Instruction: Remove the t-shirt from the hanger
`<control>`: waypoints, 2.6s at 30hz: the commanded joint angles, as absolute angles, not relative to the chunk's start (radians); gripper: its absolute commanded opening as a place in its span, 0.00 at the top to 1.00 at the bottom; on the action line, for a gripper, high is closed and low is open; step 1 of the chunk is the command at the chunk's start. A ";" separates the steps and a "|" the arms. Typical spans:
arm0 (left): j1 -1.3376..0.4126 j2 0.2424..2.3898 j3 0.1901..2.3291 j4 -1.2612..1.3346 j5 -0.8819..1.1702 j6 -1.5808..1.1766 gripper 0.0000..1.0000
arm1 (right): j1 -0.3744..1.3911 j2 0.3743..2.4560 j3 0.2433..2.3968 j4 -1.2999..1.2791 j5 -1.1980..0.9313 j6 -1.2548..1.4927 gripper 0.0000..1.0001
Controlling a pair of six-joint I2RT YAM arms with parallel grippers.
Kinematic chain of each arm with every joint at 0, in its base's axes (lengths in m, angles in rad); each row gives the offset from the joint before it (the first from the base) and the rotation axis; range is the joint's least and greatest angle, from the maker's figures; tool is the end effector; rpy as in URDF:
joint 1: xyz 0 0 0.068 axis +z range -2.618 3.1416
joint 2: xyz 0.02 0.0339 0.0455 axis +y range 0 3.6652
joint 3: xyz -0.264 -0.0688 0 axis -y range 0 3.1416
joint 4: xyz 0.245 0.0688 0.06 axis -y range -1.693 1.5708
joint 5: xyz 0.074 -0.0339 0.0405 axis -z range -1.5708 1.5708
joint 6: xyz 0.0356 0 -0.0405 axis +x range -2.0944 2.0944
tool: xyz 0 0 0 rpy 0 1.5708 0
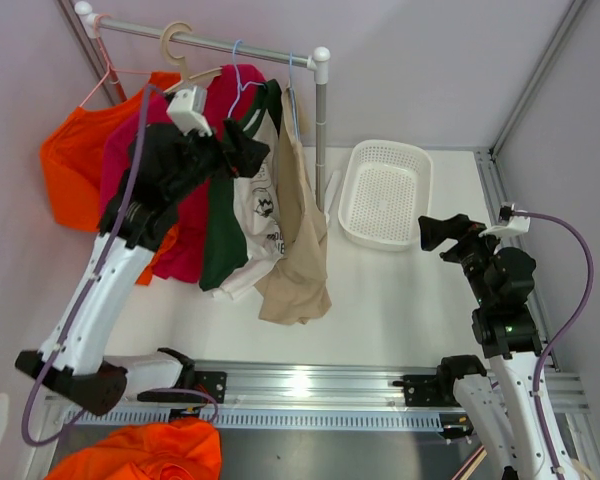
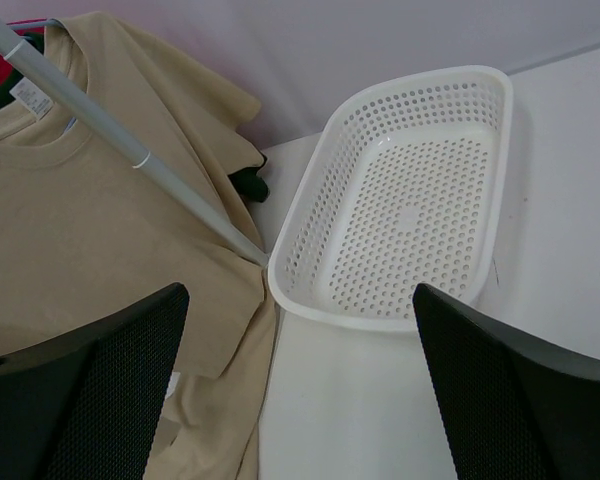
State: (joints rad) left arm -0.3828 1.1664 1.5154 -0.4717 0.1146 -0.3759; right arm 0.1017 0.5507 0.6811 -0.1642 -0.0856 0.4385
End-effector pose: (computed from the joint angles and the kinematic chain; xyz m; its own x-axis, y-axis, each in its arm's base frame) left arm 0.2159 -0.0913 0.4830 -0.2805 -0.2802 -0.9180 0.4014 0.8345 -0.3774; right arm 0.1385 0.0172 0.3393 -0.1095 0.4141 -0.9036 -0.1543 0.8910 0.4270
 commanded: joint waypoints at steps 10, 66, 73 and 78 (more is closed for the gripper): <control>-0.526 1.472 1.885 -0.522 -0.103 -0.371 0.08 | 0.106 0.561 0.719 -0.163 -0.083 0.413 0.01; -0.756 1.395 1.671 0.029 -0.828 0.032 0.99 | 0.106 0.601 0.736 -0.158 -0.207 0.373 0.01; -0.879 1.397 1.696 -0.058 -1.236 -0.063 0.99 | 0.144 0.632 0.784 -0.138 -0.460 0.351 0.00; -0.911 1.480 1.778 -0.120 -1.316 -0.097 0.99 | 0.271 0.627 0.799 -0.121 -0.520 0.305 0.02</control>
